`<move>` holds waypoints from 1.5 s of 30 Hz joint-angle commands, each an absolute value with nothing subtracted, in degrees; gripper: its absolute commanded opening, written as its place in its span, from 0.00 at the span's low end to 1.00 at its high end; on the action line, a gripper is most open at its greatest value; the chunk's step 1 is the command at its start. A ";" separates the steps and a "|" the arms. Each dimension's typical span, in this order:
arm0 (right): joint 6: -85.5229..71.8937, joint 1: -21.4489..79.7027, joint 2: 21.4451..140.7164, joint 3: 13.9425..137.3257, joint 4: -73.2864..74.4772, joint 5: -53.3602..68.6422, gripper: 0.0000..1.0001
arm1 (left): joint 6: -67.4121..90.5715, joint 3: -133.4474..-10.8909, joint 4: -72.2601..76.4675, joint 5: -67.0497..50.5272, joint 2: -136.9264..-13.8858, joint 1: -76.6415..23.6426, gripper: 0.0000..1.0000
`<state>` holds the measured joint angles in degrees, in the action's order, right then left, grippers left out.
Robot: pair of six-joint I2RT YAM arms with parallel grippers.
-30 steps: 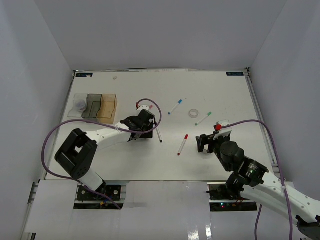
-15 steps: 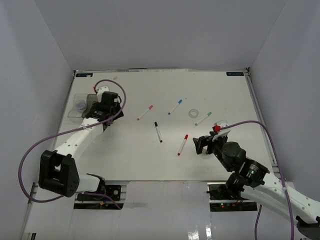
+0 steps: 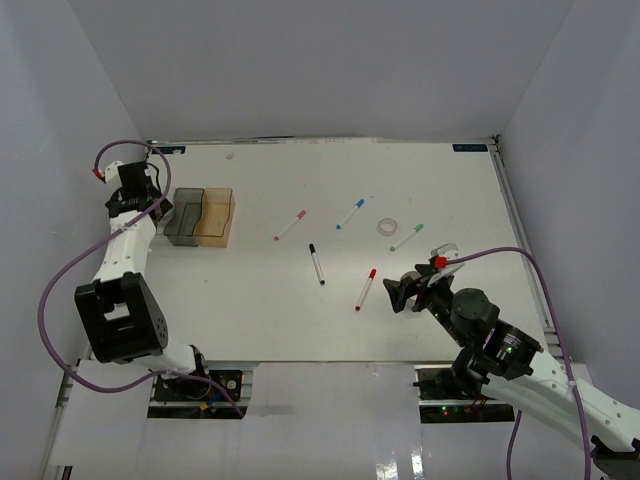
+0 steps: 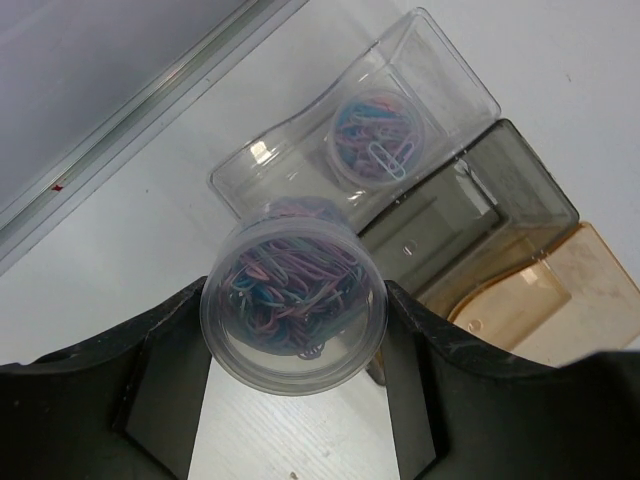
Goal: Sort the stationery into containers
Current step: Place the stationery in the storage box.
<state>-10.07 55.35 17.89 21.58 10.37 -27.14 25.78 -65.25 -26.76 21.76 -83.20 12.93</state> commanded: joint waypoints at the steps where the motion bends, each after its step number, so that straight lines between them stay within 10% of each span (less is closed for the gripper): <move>1: -9.67 55.46 17.93 21.44 7.21 -26.02 0.90 | 25.67 -69.51 -24.61 20.48 -85.77 14.59 0.50; 19: -9.14 55.72 18.37 21.27 6.94 -25.93 0.90 | 26.19 -72.69 -22.77 16.35 -97.73 18.28 0.54; 37: -9.14 55.81 18.19 21.27 6.94 -26.10 0.90 | 26.37 -71.28 -23.03 17.14 -96.86 18.54 0.98; 45: -9.32 55.81 18.37 21.18 7.03 -26.63 0.90 | 26.54 -71.37 -23.91 10.82 -90.63 17.76 0.98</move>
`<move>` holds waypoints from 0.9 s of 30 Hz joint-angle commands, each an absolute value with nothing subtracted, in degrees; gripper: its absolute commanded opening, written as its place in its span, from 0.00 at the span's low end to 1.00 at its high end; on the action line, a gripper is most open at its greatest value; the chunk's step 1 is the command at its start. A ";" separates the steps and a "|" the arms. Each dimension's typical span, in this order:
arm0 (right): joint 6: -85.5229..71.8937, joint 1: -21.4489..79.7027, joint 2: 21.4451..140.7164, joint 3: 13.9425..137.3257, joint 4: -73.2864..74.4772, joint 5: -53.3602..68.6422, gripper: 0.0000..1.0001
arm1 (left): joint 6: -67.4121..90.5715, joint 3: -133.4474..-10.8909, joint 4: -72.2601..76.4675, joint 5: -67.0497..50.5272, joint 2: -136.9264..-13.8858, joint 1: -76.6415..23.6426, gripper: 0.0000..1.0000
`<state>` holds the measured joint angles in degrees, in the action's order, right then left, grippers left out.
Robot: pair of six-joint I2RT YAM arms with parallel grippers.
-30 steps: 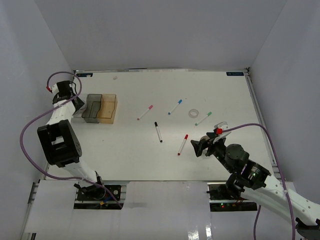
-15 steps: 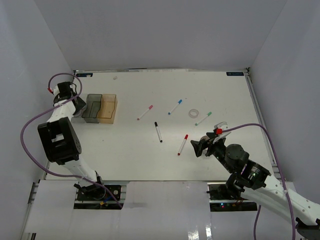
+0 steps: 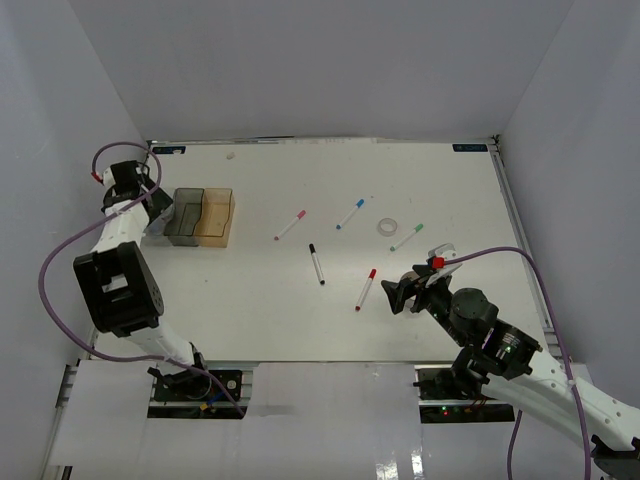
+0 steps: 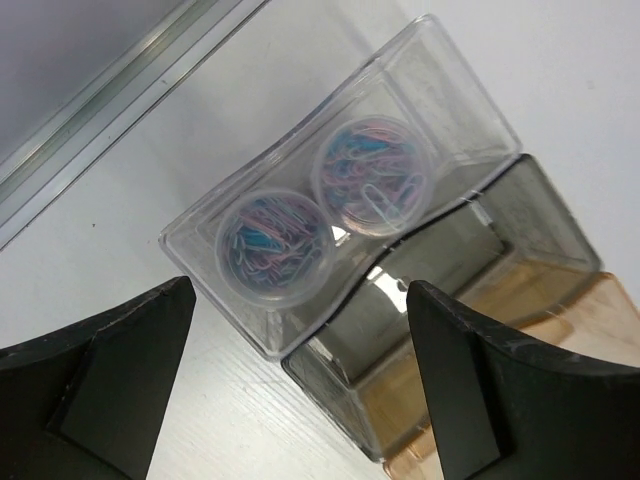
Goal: Sort the stationery into containers
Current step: Place the stationery in the storage box, then pick up the pen from the center of the board.
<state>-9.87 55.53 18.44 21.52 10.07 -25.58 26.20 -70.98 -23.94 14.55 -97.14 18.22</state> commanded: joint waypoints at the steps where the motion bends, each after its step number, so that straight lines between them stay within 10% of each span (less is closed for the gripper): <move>1: -9.66 55.81 18.46 21.36 7.03 -27.24 0.90 | 26.02 -70.85 -23.91 9.94 -88.27 16.19 0.98; 13: -10.98 55.81 19.33 25.40 11.86 -29.44 0.90 | 12.40 -66.45 -23.30 1.94 -80.86 -13.15 0.98; 27: -13.36 55.90 17.76 27.78 20.13 -31.81 0.90 | 6.59 -74.96 -21.01 -2.45 -105.62 -24.17 0.96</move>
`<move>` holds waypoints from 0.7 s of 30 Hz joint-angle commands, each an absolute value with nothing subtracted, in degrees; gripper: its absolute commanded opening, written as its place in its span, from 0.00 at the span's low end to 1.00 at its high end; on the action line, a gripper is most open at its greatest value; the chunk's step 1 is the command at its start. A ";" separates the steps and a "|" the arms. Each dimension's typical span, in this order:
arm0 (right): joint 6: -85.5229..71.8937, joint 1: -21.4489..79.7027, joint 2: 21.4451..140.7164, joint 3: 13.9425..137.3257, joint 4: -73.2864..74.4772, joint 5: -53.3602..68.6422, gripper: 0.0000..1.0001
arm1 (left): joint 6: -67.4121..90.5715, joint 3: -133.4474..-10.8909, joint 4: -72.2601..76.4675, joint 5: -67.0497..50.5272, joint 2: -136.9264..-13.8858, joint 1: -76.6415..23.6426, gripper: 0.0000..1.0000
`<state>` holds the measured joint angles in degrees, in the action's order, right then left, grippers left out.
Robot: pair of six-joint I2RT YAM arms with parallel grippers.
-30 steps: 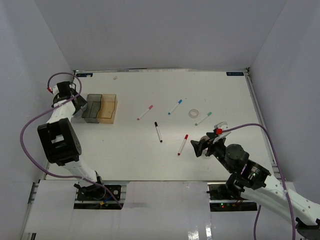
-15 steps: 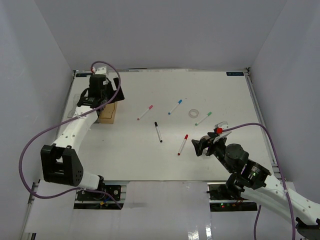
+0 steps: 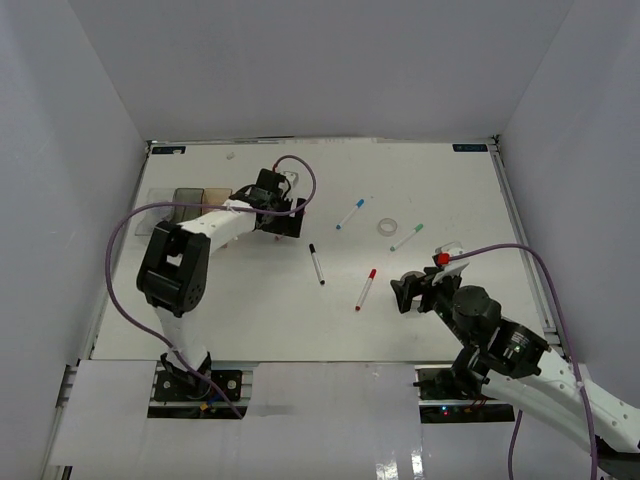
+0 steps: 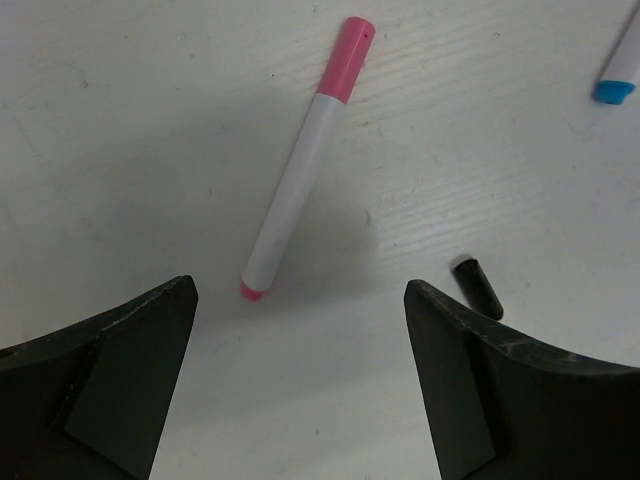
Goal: Sort the stationery into containers
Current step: Pick up the pen from the center of the board.
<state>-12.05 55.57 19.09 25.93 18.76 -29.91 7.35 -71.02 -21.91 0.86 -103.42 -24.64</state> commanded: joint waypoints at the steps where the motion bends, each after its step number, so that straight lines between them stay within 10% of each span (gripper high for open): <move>1: -13.62 55.81 17.49 27.69 20.13 -31.82 0.90 | 6.59 -76.54 -21.01 -2.63 -107.04 -24.26 0.95; 21: -14.94 55.81 15.73 26.37 20.13 -32.43 0.90 | 4.22 -79.81 -21.36 5.53 -120.93 -26.27 0.58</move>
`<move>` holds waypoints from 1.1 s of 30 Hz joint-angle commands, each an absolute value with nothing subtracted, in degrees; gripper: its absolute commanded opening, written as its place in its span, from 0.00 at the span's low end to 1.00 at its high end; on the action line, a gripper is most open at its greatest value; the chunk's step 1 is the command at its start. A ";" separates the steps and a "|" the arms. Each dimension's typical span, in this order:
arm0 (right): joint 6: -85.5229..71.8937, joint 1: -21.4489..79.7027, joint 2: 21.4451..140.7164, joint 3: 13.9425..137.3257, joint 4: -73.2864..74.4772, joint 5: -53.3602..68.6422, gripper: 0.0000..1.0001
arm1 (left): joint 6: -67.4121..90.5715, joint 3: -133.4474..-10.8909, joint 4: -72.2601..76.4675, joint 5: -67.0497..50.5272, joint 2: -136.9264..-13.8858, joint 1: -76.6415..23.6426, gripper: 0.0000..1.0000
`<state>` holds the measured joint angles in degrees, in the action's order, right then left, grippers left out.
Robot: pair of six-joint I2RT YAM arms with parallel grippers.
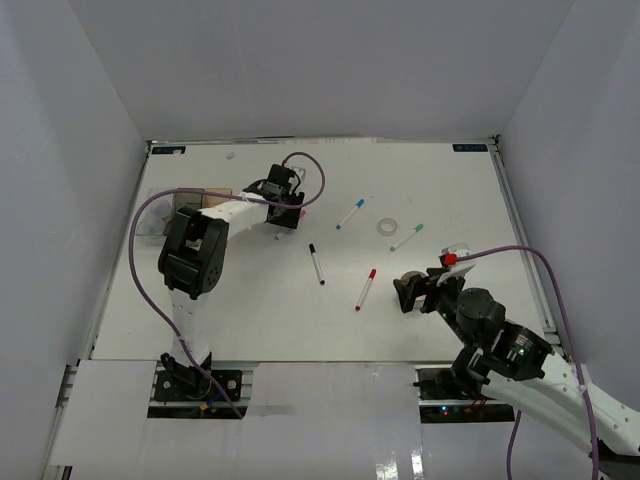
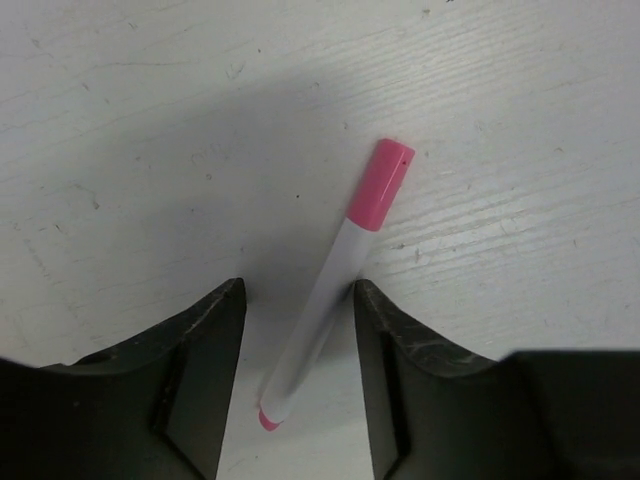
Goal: Sort the stationery into containers
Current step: Pick up the pen from the center of the board, then move the drawer to the storage box.
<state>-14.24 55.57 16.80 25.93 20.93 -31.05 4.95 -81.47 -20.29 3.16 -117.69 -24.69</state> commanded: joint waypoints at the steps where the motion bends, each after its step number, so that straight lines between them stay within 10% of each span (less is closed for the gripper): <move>1: -15.12 55.81 15.47 26.19 20.13 -32.52 0.90 | 4.04 -79.54 -21.44 7.19 -121.11 -26.71 0.55; 12: -15.64 55.81 13.01 25.58 20.13 -32.25 0.90 | 5.62 -77.61 -22.50 8.35 -119.27 -28.39 0.04; 33: -15.29 55.81 13.71 25.75 20.13 -29.44 0.90 | 7.04 -71.63 -27.96 16.44 -89.92 -8.18 0.00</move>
<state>-15.00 55.57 13.08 25.39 21.10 -29.71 7.88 -72.75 -28.56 15.97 -93.51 -9.10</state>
